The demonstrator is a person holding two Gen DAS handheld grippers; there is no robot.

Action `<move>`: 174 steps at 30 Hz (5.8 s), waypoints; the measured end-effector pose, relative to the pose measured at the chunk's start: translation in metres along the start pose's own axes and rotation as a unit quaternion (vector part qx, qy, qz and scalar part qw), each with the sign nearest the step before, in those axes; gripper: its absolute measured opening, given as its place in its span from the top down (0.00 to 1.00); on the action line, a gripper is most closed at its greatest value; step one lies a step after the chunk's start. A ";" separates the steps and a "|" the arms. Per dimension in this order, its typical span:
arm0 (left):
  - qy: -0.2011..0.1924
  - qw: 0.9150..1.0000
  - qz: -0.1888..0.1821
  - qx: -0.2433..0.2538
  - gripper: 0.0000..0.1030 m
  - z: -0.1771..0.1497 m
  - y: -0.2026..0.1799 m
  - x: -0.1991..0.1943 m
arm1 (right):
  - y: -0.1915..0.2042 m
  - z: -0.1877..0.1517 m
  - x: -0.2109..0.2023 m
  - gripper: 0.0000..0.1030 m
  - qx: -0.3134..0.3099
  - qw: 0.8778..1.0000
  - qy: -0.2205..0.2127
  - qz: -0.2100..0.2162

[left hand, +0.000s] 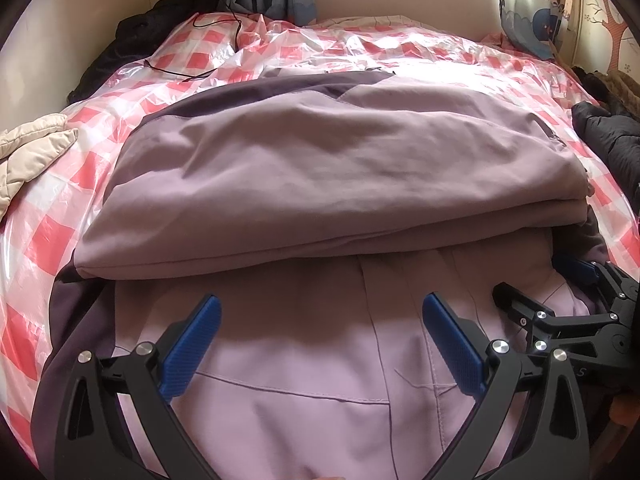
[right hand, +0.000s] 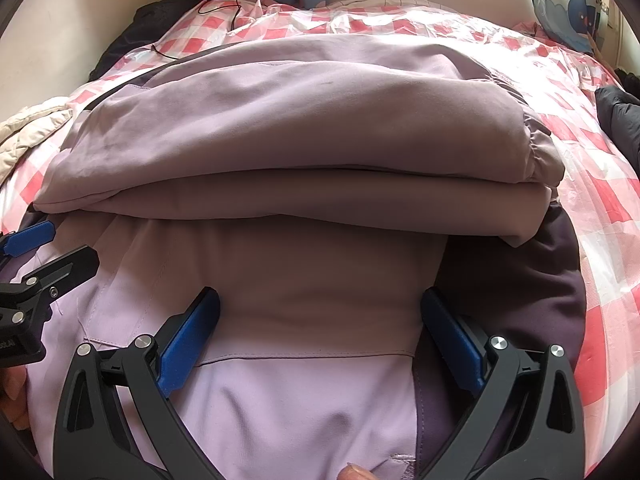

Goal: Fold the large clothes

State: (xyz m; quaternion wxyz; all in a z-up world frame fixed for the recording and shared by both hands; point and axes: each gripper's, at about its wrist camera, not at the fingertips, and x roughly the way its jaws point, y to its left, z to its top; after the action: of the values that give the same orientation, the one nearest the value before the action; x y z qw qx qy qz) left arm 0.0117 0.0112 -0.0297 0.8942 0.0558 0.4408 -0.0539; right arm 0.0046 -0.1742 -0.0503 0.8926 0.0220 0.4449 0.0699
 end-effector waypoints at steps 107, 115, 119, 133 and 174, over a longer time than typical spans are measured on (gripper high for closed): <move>-0.122 0.982 -0.085 0.119 0.07 0.070 -0.233 -0.136 | -0.187 -0.031 -0.256 0.07 0.086 0.969 -0.157 -0.174; -0.143 0.989 0.013 0.041 0.07 0.015 -0.068 -0.201 | -0.066 0.017 -0.255 0.07 0.068 0.985 -0.158 -0.010; -0.125 0.991 0.039 -0.005 0.07 0.011 -0.017 -0.176 | 0.001 0.039 -0.199 0.07 0.017 0.992 -0.127 -0.016; -0.078 0.993 0.082 -0.038 0.07 0.029 0.028 -0.063 | 0.009 0.056 -0.071 0.07 0.020 0.986 -0.138 -0.088; -0.027 0.999 0.017 -0.040 0.07 0.031 0.020 -0.033 | -0.004 0.067 -0.073 0.07 0.023 0.987 -0.155 -0.026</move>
State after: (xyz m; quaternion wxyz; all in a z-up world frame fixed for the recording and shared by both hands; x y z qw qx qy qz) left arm 0.0190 0.0280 0.0163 0.9083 0.0258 0.4170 -0.0225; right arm 0.0149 -0.1874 0.0475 0.9514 0.0414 0.3033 0.0322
